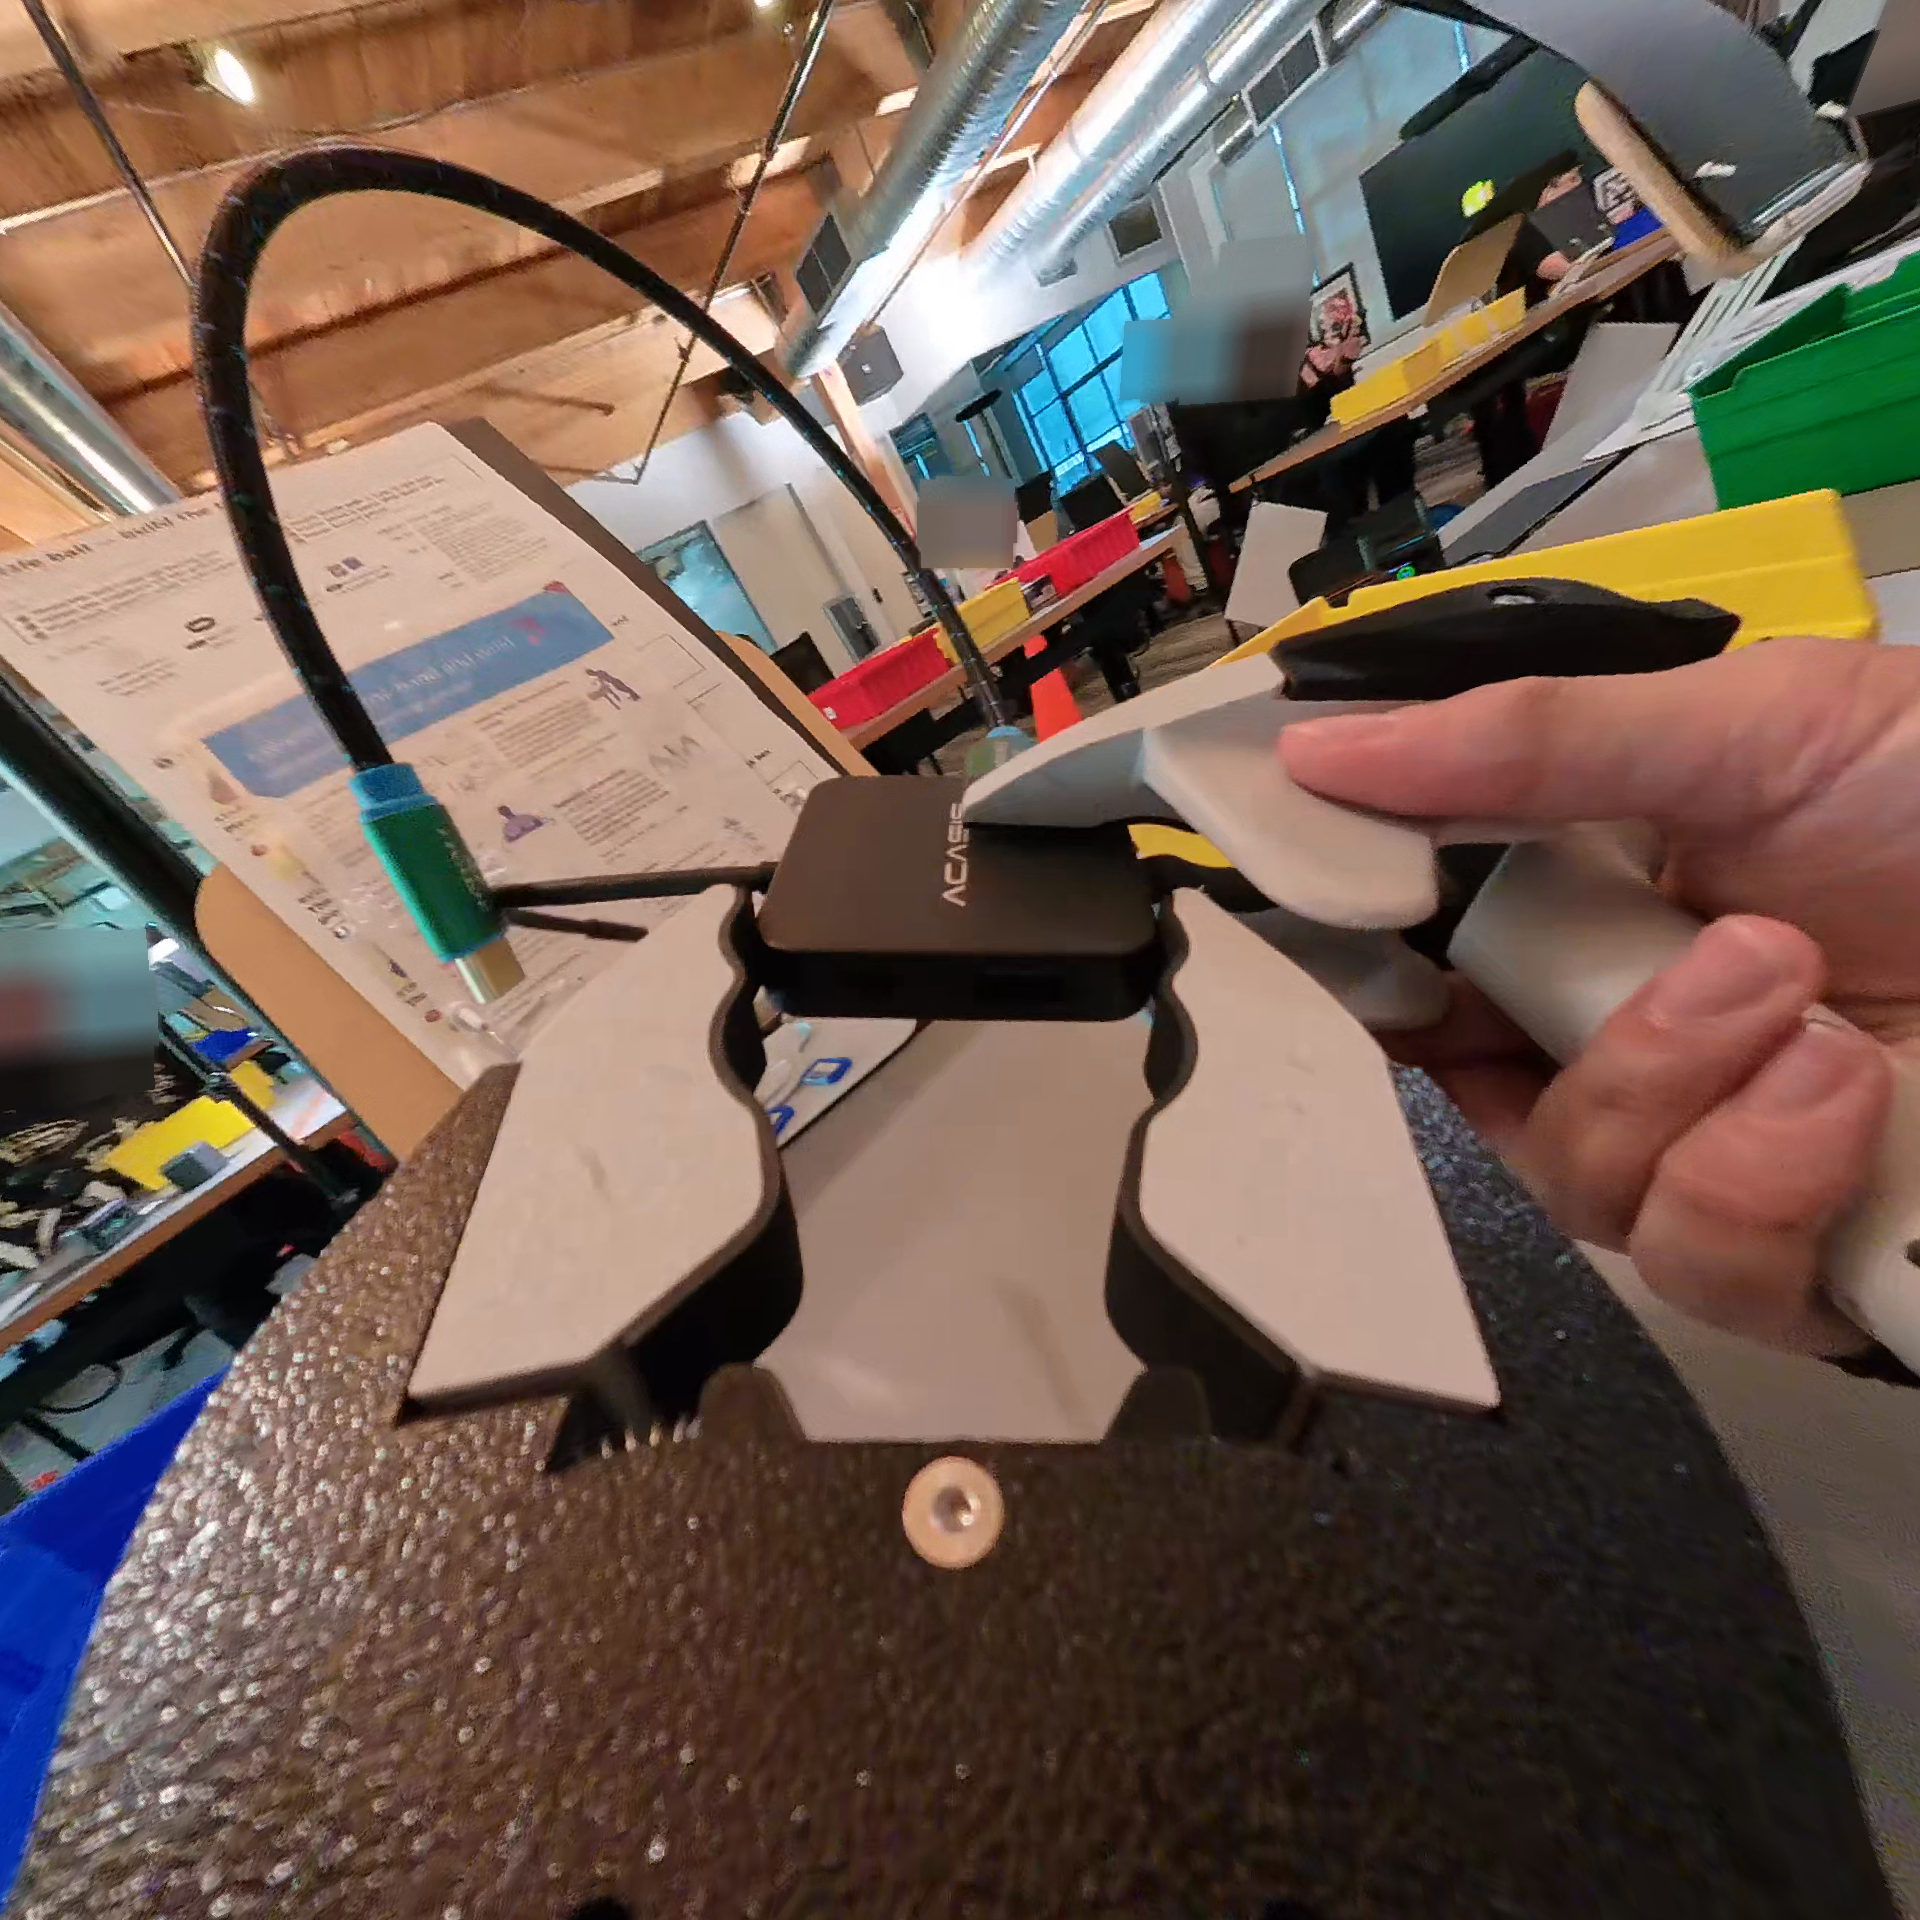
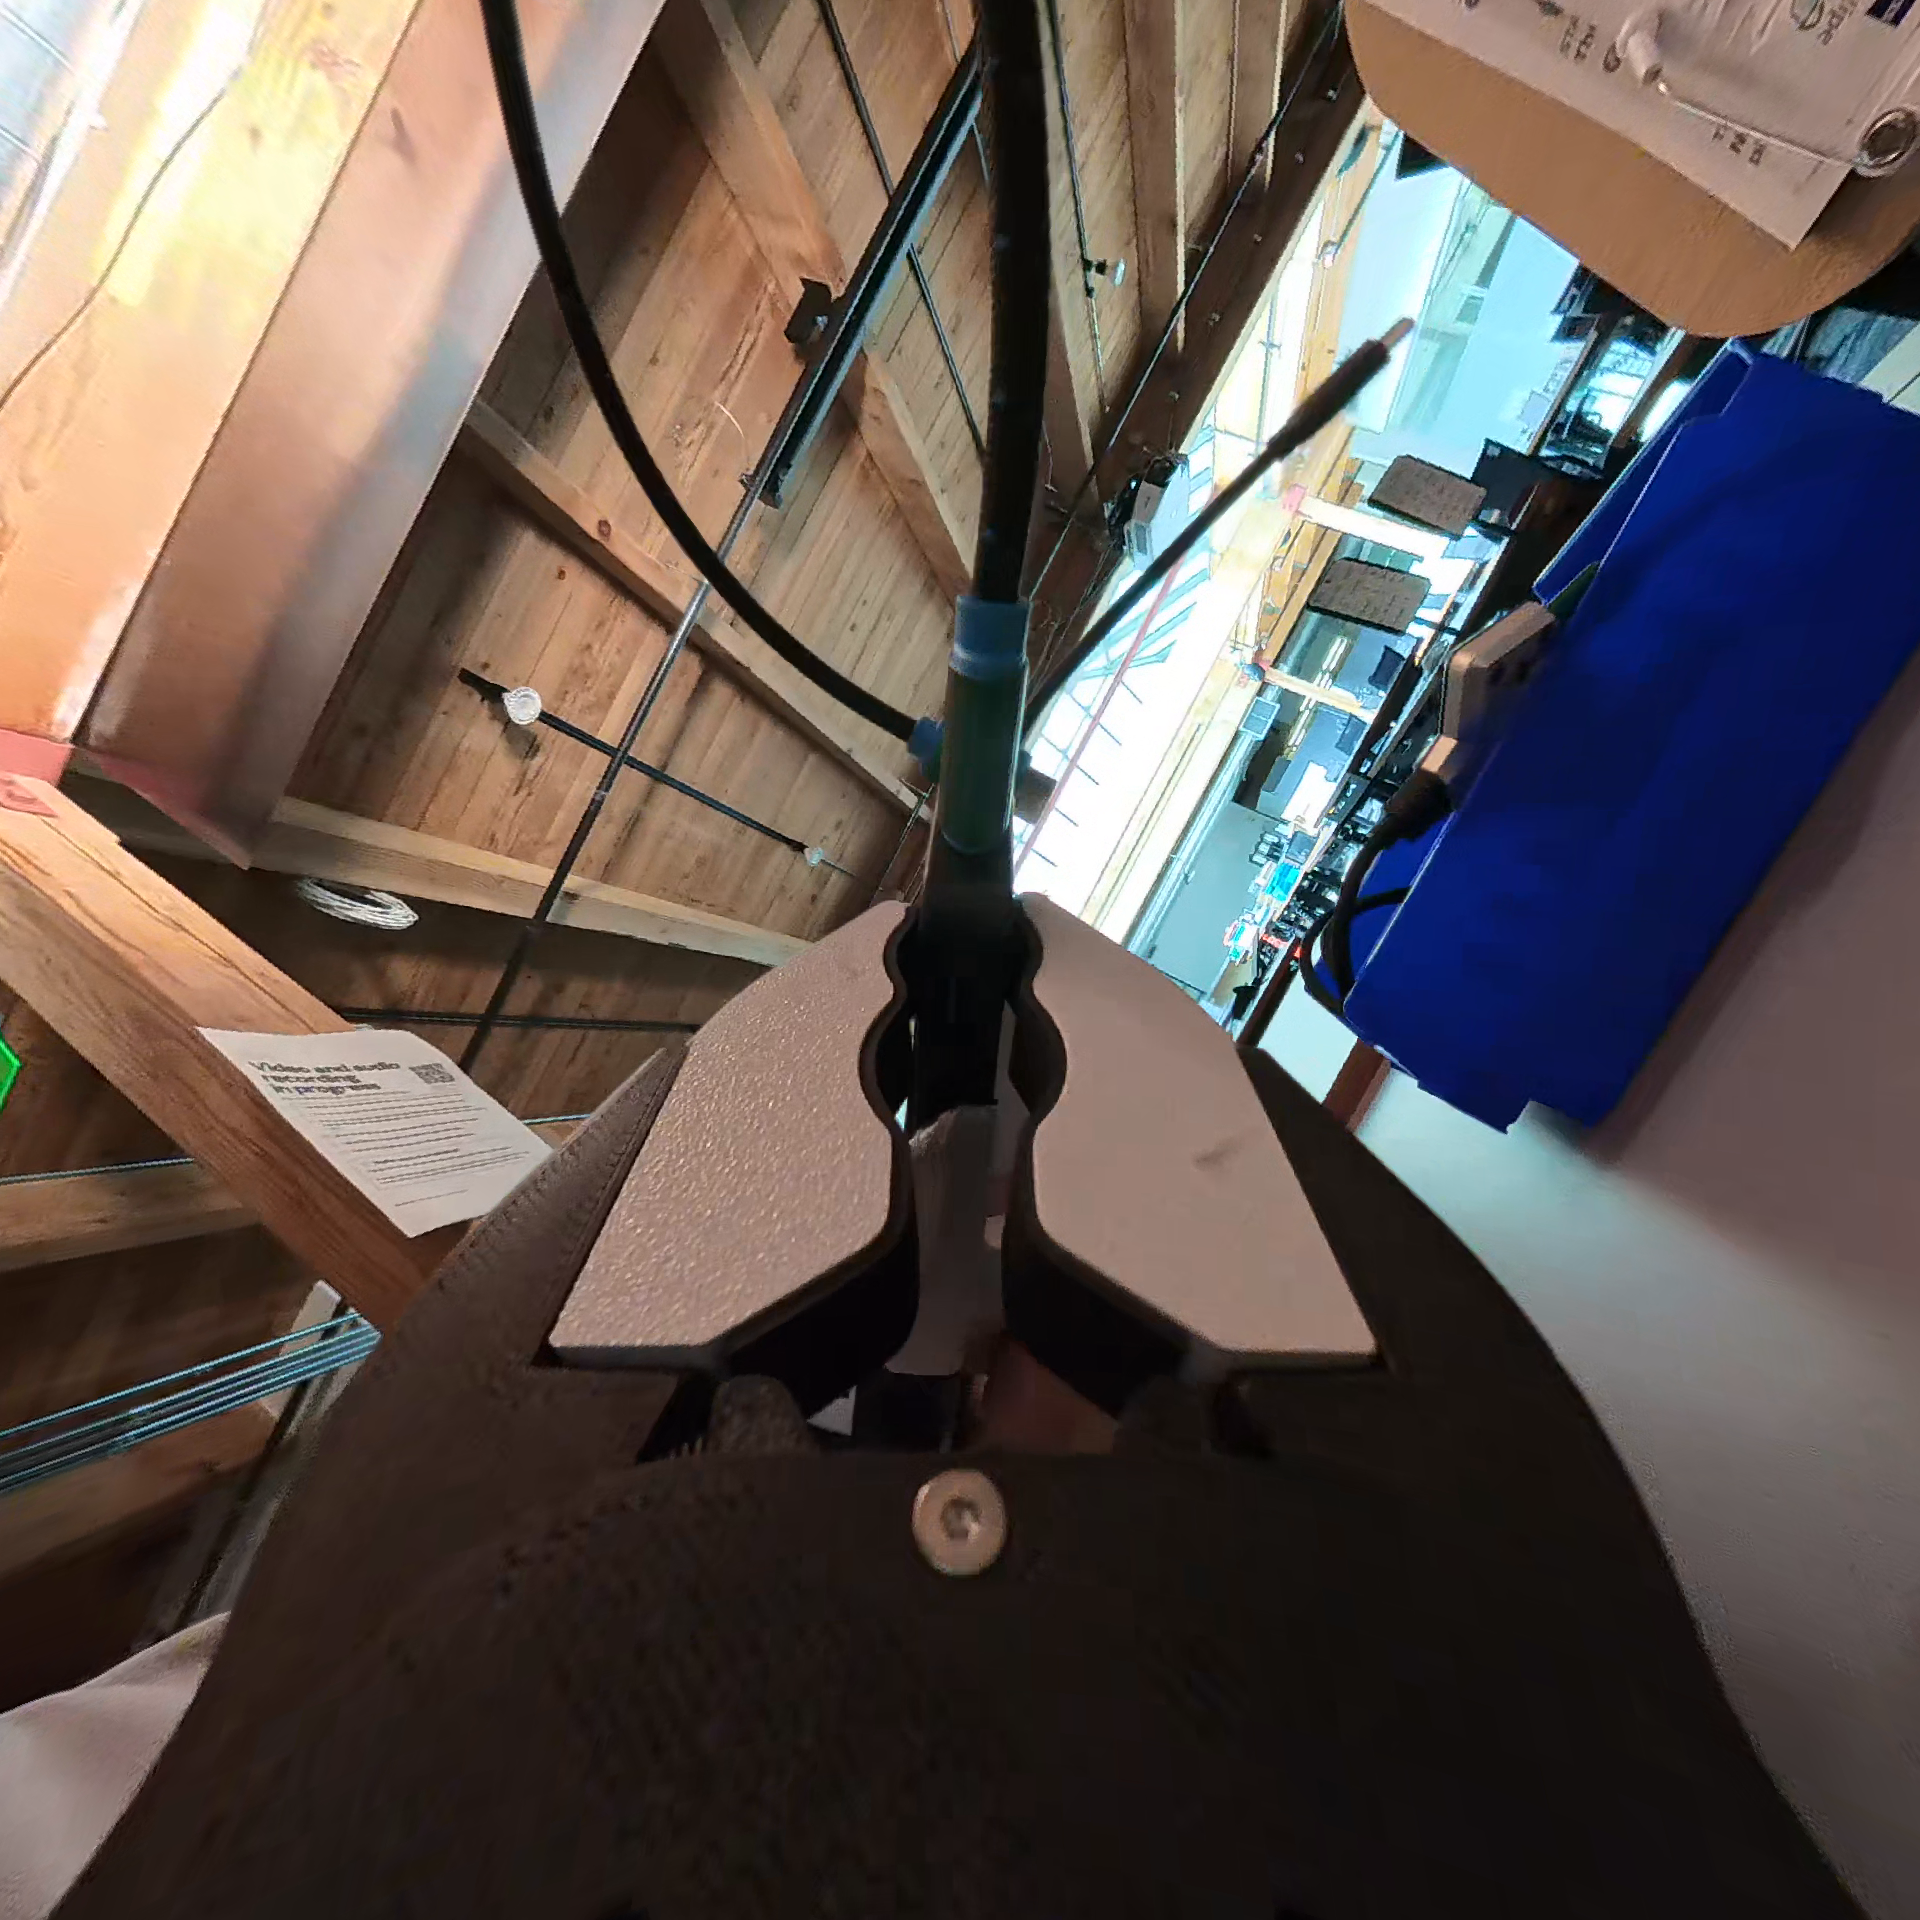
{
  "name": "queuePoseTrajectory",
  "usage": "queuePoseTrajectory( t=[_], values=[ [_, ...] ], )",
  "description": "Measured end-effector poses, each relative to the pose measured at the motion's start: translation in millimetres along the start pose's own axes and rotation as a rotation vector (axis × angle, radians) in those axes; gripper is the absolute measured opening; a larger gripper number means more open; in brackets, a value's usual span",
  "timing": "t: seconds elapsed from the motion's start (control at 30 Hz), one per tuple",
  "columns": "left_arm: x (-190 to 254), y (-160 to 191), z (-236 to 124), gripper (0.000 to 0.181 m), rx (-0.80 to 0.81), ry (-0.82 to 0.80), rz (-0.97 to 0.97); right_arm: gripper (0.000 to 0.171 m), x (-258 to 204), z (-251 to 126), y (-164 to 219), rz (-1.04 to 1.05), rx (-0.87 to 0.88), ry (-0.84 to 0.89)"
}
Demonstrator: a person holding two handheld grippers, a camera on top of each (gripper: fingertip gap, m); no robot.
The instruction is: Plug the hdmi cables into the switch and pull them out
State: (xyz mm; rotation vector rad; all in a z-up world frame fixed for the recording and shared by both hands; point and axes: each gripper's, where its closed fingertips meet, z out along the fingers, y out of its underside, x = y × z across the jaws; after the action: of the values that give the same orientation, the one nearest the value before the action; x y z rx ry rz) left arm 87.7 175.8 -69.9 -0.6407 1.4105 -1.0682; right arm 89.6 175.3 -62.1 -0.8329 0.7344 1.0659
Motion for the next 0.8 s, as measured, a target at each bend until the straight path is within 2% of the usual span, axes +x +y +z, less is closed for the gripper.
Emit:
queuePoseTrajectory(
  t=[0.1,0.23,0.33,0.37,0.43,0.53,0.57,0.63,0.8],
  values=[
    [-2,3,1,0.072,-0.011,-0.02,0.029,0.014,1,0,3,-0.018,0.002,0.014],
    [-1,7,1,0.072,-0.012,0.047,-0.009,0.014,4,-2,5,-0.071,-0.027,0.04],
    [-2,3,-2,0.072,0.006,0.101,-0.069,0.018,-1,-4,12,-0.181,-0.134,0.023],
    [-5,3,-3,0.072,0.006,0.106,-0.084,0.026,-3,-5,15,-0.253,-0.188,0.028],
    [-15,4,-5,0.072,0.005,0.105,-0.095,0.054,-5,-10,17,-0.432,-0.288,0.077],
    [-31,6,-14,0.072,0.024,0.132,-0.131,0.089,-5,-29,17,-0.876,-0.461,0.205],
    [-34,6,-17,0.072,0.038,0.156,-0.152,0.095,-6,-34,14,-1.029,-0.507,0.246],
    [-33,8,-21,0.072,0.055,0.218,-0.179,0.101,-15,-37,7,-1.285,-0.573,0.285],
    [-7,12,-24,0.072,0.048,0.371,-0.091,0.094,-17,-24,6,-1.771,-0.85,0.296]
  ],
)
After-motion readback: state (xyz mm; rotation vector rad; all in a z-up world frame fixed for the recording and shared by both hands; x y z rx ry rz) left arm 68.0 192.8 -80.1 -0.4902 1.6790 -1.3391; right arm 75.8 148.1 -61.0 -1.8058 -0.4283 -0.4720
